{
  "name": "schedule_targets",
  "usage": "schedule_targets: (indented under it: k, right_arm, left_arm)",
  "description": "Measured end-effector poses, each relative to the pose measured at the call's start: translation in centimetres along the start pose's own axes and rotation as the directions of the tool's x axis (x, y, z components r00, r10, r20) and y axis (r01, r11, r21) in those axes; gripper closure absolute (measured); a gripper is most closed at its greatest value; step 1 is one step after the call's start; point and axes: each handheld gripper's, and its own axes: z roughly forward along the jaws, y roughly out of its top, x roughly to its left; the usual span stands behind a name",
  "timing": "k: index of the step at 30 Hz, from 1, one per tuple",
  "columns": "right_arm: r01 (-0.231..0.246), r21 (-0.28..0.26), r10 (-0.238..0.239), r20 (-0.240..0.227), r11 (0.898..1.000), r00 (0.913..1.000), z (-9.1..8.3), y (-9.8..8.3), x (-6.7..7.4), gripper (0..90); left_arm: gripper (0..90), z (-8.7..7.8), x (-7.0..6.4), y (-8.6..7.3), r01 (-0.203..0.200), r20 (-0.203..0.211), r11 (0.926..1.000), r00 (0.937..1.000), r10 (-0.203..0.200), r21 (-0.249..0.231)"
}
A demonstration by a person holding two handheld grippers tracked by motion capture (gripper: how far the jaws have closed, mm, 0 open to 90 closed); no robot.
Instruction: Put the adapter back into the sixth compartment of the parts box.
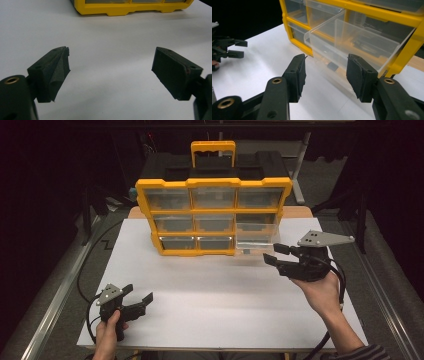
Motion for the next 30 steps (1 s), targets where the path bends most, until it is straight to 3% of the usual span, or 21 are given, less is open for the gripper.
schedule_targets:
  k: [14, 30]
  right_arm:
    - [0.004, 0.001, -0.004, -0.018, 1.000, 0.9998, 0.1, -2.5, 0.9, 49.3]
    - [-0.010, -0.007, 0.010, 0.007, 1.000, 0.9999, 0.5, -5.6, 0.4, 46.4]
  left_arm:
    - [15.4, 0.0, 0.0, 0.0, 0.000, 0.001, 1.0000, 1.0000, 0.000, 0.000]
    - [15.4, -0.1, 0.0, 0.0, 0.001, 0.001, 1.0000, 1.0000, -0.001, 0.000]
